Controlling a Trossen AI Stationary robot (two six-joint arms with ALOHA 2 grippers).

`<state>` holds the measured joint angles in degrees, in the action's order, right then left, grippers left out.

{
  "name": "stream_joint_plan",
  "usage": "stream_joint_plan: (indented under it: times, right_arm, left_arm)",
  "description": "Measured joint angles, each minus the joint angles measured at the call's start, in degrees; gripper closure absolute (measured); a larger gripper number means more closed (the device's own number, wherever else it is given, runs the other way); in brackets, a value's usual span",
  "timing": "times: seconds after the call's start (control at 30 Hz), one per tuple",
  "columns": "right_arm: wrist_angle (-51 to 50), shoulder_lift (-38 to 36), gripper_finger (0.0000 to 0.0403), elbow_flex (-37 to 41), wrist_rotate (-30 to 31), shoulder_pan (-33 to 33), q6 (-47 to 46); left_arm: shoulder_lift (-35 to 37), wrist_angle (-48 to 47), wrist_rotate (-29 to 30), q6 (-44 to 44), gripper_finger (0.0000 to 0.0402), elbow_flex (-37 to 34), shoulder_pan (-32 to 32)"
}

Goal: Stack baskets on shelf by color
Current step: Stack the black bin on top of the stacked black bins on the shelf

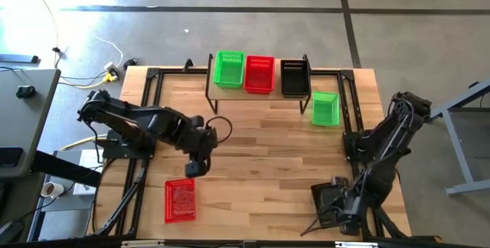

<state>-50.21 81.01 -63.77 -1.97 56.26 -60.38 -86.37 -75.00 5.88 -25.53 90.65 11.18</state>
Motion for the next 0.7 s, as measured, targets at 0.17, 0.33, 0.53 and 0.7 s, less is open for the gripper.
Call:
stream_joint_plan:
  times: [0.17,0.33,0.53,0.7]
  right_arm:
    - [6.02,0.0,0.0222,3.35,1.02,2.51,-2.04]
    - [13.24,0.0,0.0222,7.33,2.11,3.56,-4.24]
    - [17.38,0.02,0.0222,9.73,2.2,3.94,-5.24]
    - [18.01,1.11,0.0222,10.32,2.61,4.39,-5.03]
  left_arm:
    - [0.0,-0.07,2.47,-2.09,0.0295,0.0,2.54]
    - [0.0,-0.09,2.72,-3.01,0.0295,0.0,3.8]
    - [0.0,-0.13,2.93,-3.28,0.0295,0.0,4.0]
    - [0.0,-0.15,2.94,-3.4,0.0295,0.0,3.98]
